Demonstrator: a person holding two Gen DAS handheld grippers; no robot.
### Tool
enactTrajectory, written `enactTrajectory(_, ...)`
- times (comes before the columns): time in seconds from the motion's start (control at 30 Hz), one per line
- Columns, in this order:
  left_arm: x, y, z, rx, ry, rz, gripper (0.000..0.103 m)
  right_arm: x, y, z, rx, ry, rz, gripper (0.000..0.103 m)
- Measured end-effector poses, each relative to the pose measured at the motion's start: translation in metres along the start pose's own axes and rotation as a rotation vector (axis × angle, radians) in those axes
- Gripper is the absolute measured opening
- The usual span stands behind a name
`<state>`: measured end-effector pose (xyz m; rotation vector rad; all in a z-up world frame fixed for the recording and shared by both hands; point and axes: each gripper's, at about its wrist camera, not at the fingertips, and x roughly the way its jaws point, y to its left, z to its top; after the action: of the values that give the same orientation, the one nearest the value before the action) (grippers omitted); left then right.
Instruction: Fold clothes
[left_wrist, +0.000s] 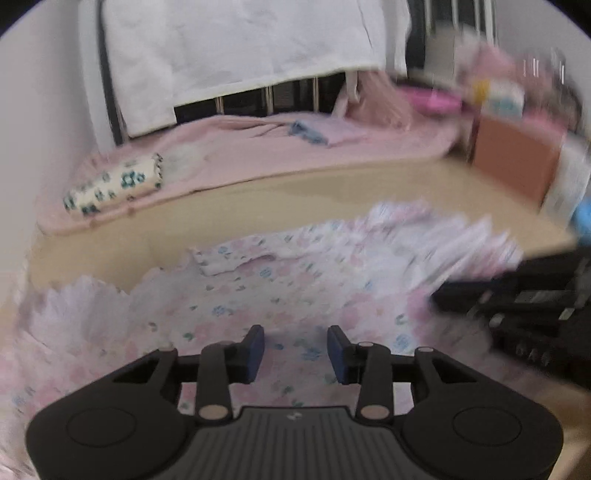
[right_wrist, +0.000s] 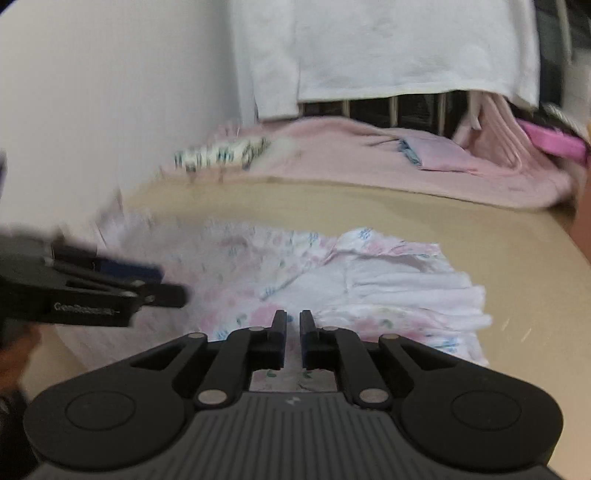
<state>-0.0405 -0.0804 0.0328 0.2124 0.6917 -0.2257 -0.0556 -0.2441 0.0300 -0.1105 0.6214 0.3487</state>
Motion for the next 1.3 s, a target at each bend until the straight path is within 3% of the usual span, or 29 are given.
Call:
enactTrajectory(0.17,0.002,0.037,-0.003,-0.145,0.028,-0.070,0.038,-0.005,-0.028,-0.005,0.066,-0.005,-0.081,0.006)
enactTrajectory(0.27,-0.002,0.062,0.010,-0.179,0.061,-0.076,0.038,-0.024,-0.037,0.003,0.103,-0.082,0.028,0.006)
enactTrajectory(0.3,-0.005,0.072,0.017,-0.182,0.059,-0.071,0.038,-0.020,-0.037,0.006,0.078,-0.066,0.053,0.006)
enactTrajectory(0.4,-0.015,0.112,0.056,-0.161,0.003,-0.026,0.040,-0.014,-0.043,0.023,-0.028,-0.003,0.036,0.006)
enactTrajectory(0.43,-0.008,0.120,0.069,-0.138,0.013,-0.040,0.047,-0.015,-0.051,0.032,-0.049,-0.008,0.030,0.009)
enactTrajectory(0.47,0.005,0.128,0.083,-0.109,0.044,-0.079,0.053,-0.012,-0.060,0.043,-0.084,-0.005,0.013,0.023)
enactTrajectory(0.53,0.031,0.140,0.107,-0.069,0.099,-0.152,0.052,0.003,-0.083,0.062,-0.162,0.025,-0.017,0.052)
enactTrajectory(0.6,0.058,0.145,0.118,-0.071,0.115,-0.214,0.053,0.030,-0.106,0.076,-0.174,0.112,0.014,0.053)
enactTrajectory(0.73,0.103,0.151,0.114,-0.107,0.167,-0.280,0.054,0.064,-0.129,0.084,-0.122,0.171,0.090,0.053)
enactTrajectory(0.9,0.115,0.154,0.098,-0.100,0.128,-0.420,0.054,0.101,-0.155,0.091,-0.056,0.218,0.169,0.053)
enactTrajectory(1.03,0.113,0.148,0.090,-0.034,0.094,-0.404,0.050,0.116,-0.156,0.089,-0.108,0.252,0.137,0.054)
enactTrajectory(1.1,0.112,0.144,0.086,-0.001,0.078,-0.385,0.043,0.120,-0.157,0.086,-0.122,0.269,0.121,0.052)
enactTrajectory(1.17,0.110,0.142,0.082,0.023,0.067,-0.369,0.016,0.120,-0.157,0.082,-0.116,0.260,0.124,0.039)
enactTrajectory(1.2,0.109,0.142,0.082,0.023,0.068,-0.365,0.010,0.119,-0.155,0.080,-0.107,0.252,0.126,0.034)
enactTrajectory(1.27,0.108,0.143,0.080,0.022,0.070,-0.358,0.002,0.115,-0.145,0.076,-0.119,0.238,0.115,0.005)
enactTrajectory(1.3,0.107,0.144,0.079,0.021,0.074,-0.363,0.002,0.111,-0.135,0.075,-0.154,0.238,0.092,0.001)
